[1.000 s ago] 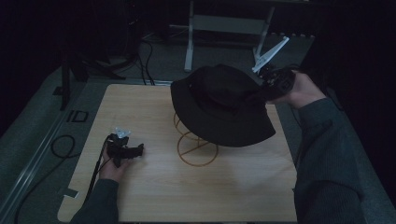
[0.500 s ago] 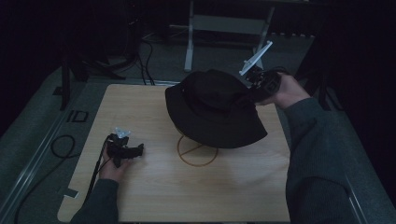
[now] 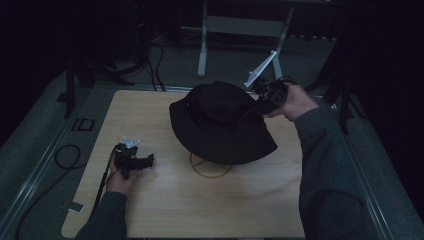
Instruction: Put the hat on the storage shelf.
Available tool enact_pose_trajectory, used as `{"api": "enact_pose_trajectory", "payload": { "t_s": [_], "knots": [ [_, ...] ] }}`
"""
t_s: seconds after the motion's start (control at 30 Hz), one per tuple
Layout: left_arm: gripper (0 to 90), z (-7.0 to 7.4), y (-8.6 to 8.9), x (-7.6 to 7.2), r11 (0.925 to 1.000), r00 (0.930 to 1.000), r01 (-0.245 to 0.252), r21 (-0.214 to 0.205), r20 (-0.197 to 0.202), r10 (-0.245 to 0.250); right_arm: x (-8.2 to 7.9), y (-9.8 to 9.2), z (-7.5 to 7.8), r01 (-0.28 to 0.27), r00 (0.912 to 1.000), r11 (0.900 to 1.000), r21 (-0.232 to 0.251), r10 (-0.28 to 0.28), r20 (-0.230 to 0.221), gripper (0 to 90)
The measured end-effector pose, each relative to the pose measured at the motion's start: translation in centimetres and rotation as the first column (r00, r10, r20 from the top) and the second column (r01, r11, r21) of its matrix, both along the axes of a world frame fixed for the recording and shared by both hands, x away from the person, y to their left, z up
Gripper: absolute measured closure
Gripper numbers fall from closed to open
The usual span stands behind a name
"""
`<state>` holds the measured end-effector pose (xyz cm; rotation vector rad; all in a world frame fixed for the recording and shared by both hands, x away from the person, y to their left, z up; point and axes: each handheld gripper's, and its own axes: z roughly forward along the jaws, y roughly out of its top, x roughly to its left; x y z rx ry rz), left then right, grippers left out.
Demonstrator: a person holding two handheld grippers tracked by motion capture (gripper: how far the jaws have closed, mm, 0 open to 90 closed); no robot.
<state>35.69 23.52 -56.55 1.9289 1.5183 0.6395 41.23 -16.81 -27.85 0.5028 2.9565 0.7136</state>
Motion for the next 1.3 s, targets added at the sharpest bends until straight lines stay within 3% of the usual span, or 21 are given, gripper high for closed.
{"api": "enact_pose_trajectory", "payload": {
  "t_s": [0.27,0.73,0.97,1.2,1.3],
  "knots": [
    [13.0,0.0,0.0,0.0,1.0,1.0,0.001,0.0,-0.002,-0.001,-0.1,1.0,-0.7,-0.016,0.9998,0.9998,-0.014,0.016,-0.01,82.8],
    [13.0,0.0,0.0,0.0,1.0,1.0,0.001,0.0,-0.002,-0.001,0.0,2.3,-2.2,-0.033,0.9985,0.9971,-0.069,0.03,-0.046,70.9],
    [13.0,0.0,0.0,0.0,1.0,1.0,0.001,0.0,-0.002,-0.001,0.3,2.2,-2.6,-0.018,0.9981,0.9994,-0.029,0.016,-0.06,63.8],
    [13.0,0.0,0.0,0.0,1.0,1.0,0.0,-0.001,-0.002,0.0,0.8,2.1,-2.6,0.043,0.995,0.9991,-0.003,-0.043,-0.09,44.4],
    [13.0,0.0,0.0,0.0,1.0,1.0,0.001,0.0,-0.002,-0.001,0.9,2.3,-2.8,0.053,0.9925,0.9984,-0.017,-0.055,-0.109,38.5]
  ]
}}
